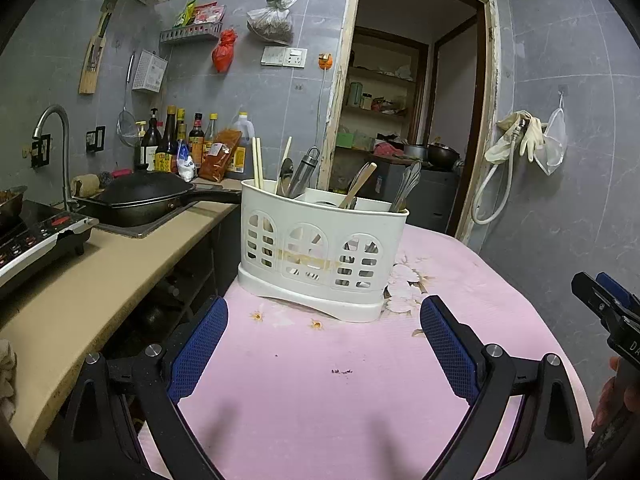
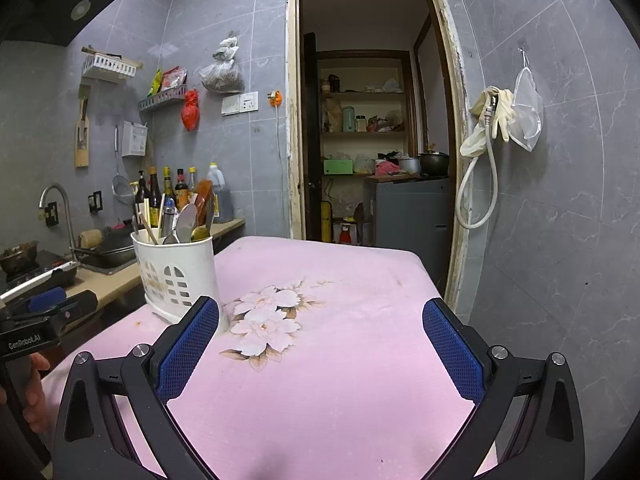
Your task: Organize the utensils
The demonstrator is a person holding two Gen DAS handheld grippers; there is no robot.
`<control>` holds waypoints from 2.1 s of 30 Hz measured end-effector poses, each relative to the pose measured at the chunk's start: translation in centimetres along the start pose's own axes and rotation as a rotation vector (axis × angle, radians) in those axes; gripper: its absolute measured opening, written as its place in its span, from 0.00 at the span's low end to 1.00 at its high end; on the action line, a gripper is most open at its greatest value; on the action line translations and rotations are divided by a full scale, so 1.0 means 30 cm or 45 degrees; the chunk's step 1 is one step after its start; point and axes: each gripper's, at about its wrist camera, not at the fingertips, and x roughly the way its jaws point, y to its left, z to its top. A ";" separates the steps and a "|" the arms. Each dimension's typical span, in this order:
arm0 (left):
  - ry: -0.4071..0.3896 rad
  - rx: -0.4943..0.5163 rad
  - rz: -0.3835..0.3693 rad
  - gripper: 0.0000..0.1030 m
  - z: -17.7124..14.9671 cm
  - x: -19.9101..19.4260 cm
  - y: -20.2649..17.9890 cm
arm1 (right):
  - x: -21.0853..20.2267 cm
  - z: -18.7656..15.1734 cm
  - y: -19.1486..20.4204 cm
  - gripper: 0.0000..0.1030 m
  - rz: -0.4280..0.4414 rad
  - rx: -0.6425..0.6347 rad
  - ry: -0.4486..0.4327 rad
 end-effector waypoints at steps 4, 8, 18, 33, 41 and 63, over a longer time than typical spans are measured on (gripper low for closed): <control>0.003 -0.002 0.000 0.92 -0.003 -0.001 0.003 | 0.000 0.000 0.000 1.00 0.000 -0.001 0.000; 0.010 -0.010 0.000 0.92 -0.001 0.003 0.013 | 0.000 0.001 -0.001 1.00 0.001 0.001 0.001; 0.016 -0.021 0.007 0.92 -0.006 0.005 0.021 | -0.001 -0.006 -0.003 1.00 0.000 0.001 0.004; 0.025 -0.030 0.004 0.92 -0.012 0.007 0.027 | -0.002 -0.004 -0.002 1.00 -0.001 0.000 0.006; 0.030 -0.031 0.007 0.92 -0.018 0.010 0.028 | -0.011 -0.031 -0.002 1.00 0.001 -0.002 0.014; 0.031 -0.027 0.008 0.92 -0.021 0.009 0.030 | -0.012 -0.036 0.005 1.00 0.001 -0.002 0.018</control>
